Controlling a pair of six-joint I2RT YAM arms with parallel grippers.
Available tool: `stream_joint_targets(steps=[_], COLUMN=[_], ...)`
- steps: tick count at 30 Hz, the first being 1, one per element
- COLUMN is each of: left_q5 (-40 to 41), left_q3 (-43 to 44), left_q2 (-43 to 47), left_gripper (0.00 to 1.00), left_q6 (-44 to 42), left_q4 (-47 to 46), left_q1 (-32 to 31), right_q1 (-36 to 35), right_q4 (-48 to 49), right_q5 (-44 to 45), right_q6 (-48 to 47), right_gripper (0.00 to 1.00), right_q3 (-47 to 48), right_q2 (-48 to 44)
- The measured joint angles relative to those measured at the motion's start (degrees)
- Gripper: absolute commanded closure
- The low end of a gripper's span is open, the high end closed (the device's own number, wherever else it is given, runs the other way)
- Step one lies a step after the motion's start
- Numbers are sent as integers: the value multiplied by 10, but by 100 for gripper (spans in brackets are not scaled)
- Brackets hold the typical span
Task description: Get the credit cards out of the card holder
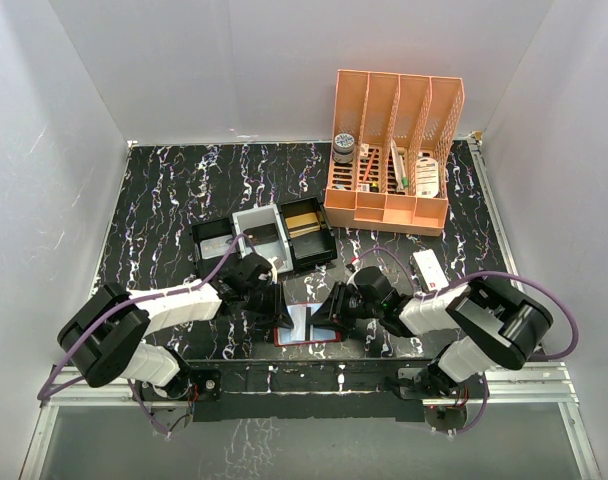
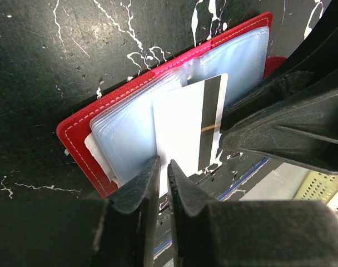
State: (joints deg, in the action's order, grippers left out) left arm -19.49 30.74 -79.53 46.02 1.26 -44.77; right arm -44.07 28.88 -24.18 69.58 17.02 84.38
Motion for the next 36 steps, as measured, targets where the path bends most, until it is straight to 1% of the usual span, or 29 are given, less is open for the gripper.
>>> stream_joint_targets(steps=[2,4,9,12,13,18,23,24,27,29,32,36], left_q5=[2,3,6,7,7,10,13,16,24,26,30,32], left_q3=[0,0,0,0,0,-2,-7,-7,-7,-7,-7,-5], left_q2=[2,3,3,4,4,7,17,19,28,35,46,53], left_gripper=[88,88,89,89,89,88,88,86,77,74,73,72], left_q6=[1,1,1,1,1,1,3,2,1,1,1,1], left_q4=[0,0,2,2,2,3,3,7,18,22,28,26], left_q1=[-1,-2,-3,-3,-3,-5,-5,-5,-5,-6,-7,-7], right_q1=[0,0,0,0,0,0,0,0,2,3,3,3], right_q4=[5,14,24,28,28,18,-46,-59,-90,-101,-120,-120], right_q5=[-5,-12,-19,-22,-23,-24,-8,-5,2,2,-1,-3], right_q6=[1,2,7,9,10,8,-15,-20,-33,-40,-52,-61], right_gripper=[79,82,90,99,100,100,100,100,100,100,100,98], right_q3=[0,0,0,0,0,2,6,6,6,7,25,45], right_q2=[5,11,23,24,24,17,-29,-40,-63,-69,-65,-48])
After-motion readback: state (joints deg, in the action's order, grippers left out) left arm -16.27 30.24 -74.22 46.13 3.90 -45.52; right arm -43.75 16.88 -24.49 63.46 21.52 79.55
